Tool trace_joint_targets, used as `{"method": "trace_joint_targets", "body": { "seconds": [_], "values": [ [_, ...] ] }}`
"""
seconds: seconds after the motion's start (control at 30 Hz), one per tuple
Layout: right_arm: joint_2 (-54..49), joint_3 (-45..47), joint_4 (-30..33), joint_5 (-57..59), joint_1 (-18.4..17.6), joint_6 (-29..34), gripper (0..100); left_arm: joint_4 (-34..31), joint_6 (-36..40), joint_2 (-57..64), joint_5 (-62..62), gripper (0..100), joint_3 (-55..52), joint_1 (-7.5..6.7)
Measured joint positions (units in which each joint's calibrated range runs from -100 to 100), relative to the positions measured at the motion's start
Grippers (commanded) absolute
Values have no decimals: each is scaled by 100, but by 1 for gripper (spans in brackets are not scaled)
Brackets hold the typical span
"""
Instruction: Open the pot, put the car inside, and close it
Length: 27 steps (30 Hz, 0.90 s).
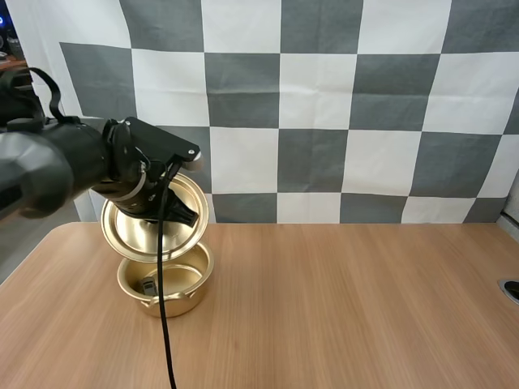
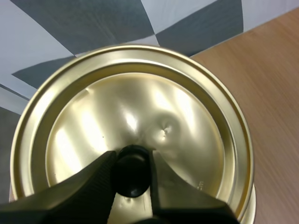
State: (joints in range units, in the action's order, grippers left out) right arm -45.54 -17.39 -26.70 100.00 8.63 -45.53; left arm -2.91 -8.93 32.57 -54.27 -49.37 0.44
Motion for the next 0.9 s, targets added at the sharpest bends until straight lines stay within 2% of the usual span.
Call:
{"method": "trace_joint_targets", "body": {
  "seconds": [0.17,0.43,0.9],
  "values": [
    [-123,0,17,0,0,7,100,0,0,-546,325,0,0,0],
    [-133,0,177,0,0,7,100,0,0,-1121,112,0,0,0],
    [-133,0,177,0,0,7,100,0,-54,-1220,-419,0,-11,0]
  ]
}}
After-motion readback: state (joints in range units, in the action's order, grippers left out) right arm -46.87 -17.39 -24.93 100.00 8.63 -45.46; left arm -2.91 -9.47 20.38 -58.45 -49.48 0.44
